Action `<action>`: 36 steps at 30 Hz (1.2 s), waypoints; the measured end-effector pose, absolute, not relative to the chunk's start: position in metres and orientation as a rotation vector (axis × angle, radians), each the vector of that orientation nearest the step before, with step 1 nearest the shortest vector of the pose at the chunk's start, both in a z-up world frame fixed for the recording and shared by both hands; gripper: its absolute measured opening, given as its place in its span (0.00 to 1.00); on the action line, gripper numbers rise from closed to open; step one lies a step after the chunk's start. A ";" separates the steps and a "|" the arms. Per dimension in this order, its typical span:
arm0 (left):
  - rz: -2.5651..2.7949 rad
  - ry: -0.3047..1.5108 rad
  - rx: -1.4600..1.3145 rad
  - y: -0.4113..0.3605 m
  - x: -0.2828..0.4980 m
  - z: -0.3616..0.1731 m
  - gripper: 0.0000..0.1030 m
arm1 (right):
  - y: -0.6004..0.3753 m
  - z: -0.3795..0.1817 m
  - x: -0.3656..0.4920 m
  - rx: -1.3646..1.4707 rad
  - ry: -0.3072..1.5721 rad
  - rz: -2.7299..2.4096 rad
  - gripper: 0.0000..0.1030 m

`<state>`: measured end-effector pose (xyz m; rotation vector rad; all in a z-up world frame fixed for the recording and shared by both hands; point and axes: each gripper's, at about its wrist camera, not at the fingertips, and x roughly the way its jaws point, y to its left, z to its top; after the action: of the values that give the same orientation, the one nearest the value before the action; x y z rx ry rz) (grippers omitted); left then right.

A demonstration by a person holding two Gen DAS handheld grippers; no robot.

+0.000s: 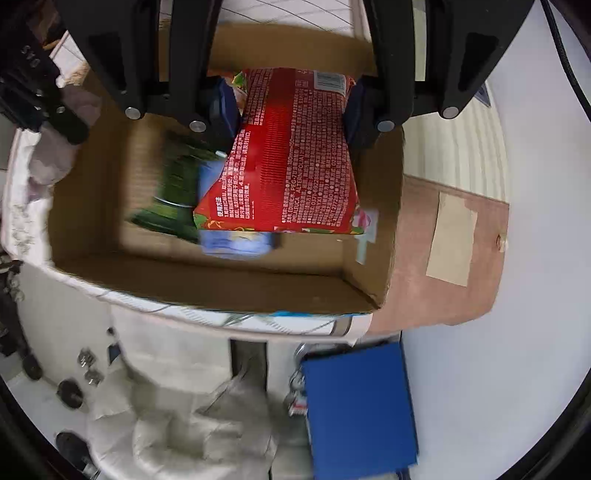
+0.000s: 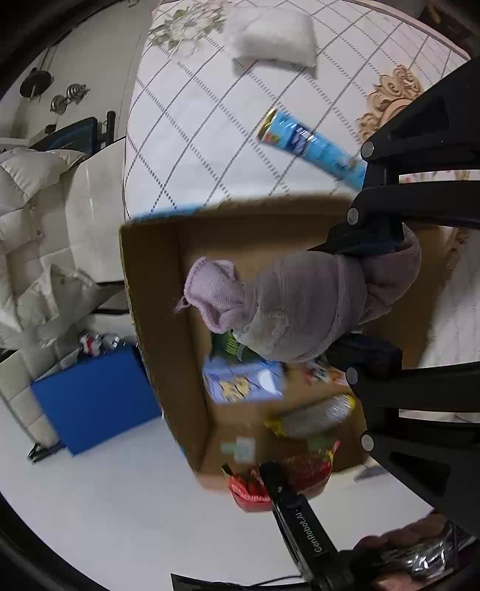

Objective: Organize soft objects
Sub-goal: 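Drop red bag and lilac sock into the box, opening both tools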

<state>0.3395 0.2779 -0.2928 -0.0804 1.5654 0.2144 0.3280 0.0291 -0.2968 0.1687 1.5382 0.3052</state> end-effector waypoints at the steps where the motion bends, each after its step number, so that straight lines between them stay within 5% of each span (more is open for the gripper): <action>1: 0.213 1.578 -0.083 0.281 0.344 -0.300 0.43 | 0.037 -0.307 0.334 0.158 1.545 0.289 0.37; 13: 0.196 1.724 -0.013 0.305 0.382 -0.367 0.44 | 0.075 -0.371 0.374 0.103 1.598 0.158 0.39; 16: 0.157 1.726 -0.066 0.302 0.387 -0.363 0.54 | 0.079 -0.378 0.377 0.073 1.637 0.133 0.55; 18: 0.153 1.719 -0.088 0.304 0.389 -0.361 0.54 | 0.081 -0.377 0.378 0.083 1.641 0.148 0.78; 23: 0.141 1.704 -0.118 0.306 0.386 -0.350 0.56 | 0.080 -0.358 0.374 0.108 1.624 0.163 0.79; 25: 0.134 1.682 -0.125 0.307 0.381 -0.341 0.77 | 0.079 -0.349 0.372 0.106 1.611 0.165 0.86; 28: 0.129 1.625 -0.125 0.306 0.371 -0.322 0.94 | 0.079 -0.334 0.367 0.073 1.582 0.170 1.00; 36: 0.115 1.486 -0.151 0.300 0.316 -0.271 0.96 | 0.081 -0.295 0.327 -0.029 1.481 0.178 1.00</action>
<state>0.3164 0.3003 -0.2711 -0.1505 1.4863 0.1150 0.3270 0.0813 -0.2952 -0.0289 1.4808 0.1782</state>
